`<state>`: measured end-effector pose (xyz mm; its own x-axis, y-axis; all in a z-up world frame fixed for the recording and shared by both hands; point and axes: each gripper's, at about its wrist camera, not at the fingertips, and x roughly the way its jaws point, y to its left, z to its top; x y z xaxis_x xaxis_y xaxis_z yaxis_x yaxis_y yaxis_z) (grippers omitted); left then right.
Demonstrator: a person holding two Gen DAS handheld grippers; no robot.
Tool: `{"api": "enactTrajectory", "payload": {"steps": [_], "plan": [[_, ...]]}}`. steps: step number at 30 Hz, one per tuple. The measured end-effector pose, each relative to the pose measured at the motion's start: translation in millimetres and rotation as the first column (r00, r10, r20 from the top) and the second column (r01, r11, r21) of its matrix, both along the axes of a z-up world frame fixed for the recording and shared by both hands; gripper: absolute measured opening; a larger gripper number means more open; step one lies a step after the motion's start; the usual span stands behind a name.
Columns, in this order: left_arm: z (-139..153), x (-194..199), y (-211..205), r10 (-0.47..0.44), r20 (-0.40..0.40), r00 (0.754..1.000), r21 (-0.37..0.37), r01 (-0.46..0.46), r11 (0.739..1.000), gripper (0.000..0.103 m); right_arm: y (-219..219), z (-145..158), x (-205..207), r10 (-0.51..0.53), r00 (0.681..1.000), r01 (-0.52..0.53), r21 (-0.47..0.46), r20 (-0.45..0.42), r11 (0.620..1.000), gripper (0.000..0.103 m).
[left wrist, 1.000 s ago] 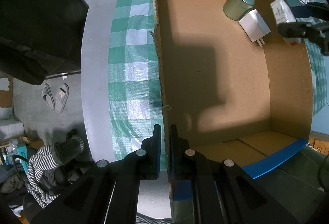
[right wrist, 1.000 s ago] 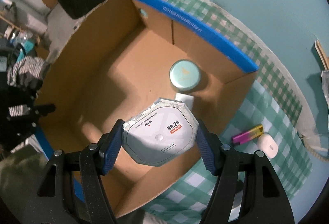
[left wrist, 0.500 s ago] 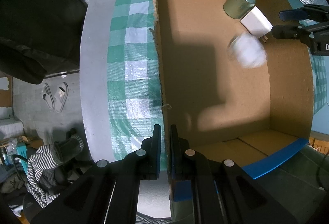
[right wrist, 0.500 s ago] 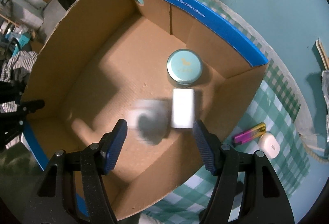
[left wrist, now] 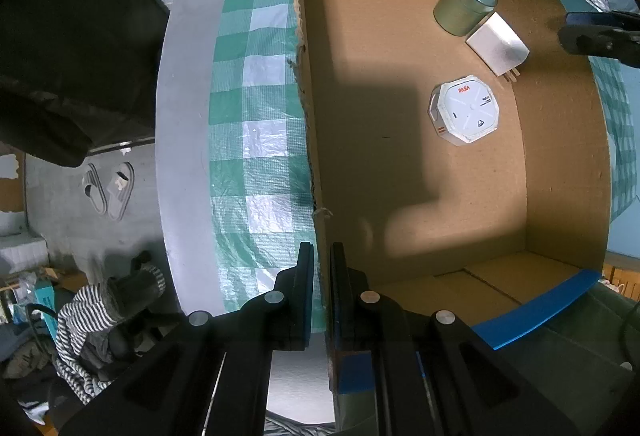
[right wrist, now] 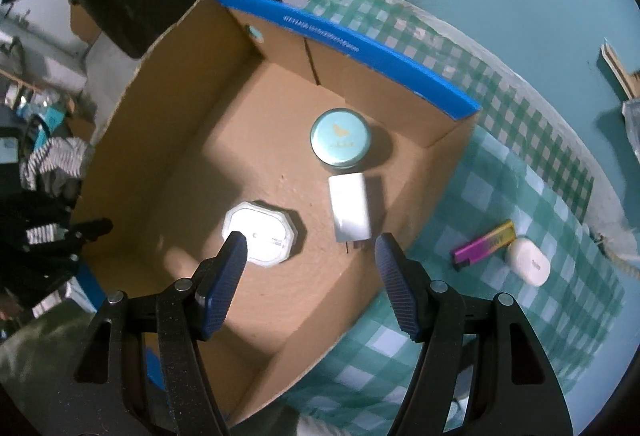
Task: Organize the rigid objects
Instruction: 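Move the right gripper over to the grey UGREEN charger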
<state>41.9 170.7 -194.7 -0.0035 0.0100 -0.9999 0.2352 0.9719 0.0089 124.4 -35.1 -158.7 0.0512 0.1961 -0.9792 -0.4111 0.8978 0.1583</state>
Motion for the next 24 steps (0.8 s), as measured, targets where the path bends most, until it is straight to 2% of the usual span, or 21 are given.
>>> {"api": "enactTrajectory", "payload": {"steps": [7,13,19,24], "plan": [[0.1,0.1,-0.9,-0.003,0.002,1.0,0.001,0.003,1.0,0.008,-20.5,16.1,-3.6,-0.085,0.996,0.085,0.053,-0.003,0.995,0.068],[0.0,-0.3,-1.7,-0.005,0.002,1.0,0.001,0.005,1.0,0.008,-49.2,24.4,-8.6,-0.182,0.983,0.181,0.06,0.002,0.982,0.068],[0.9,1.1,-3.9,-0.014,0.001,1.0,0.0,0.014,1.0,0.008,-90.0,25.7,-15.1,-0.315,0.949,0.315,0.053,-0.014,0.947,0.068],[1.2,1.4,-4.5,-0.016,0.0,1.0,-0.002,0.016,1.0,0.008,-128.8,17.6,-22.7,-0.429,0.902,0.431,0.034,-0.05,0.902,0.068]]}}
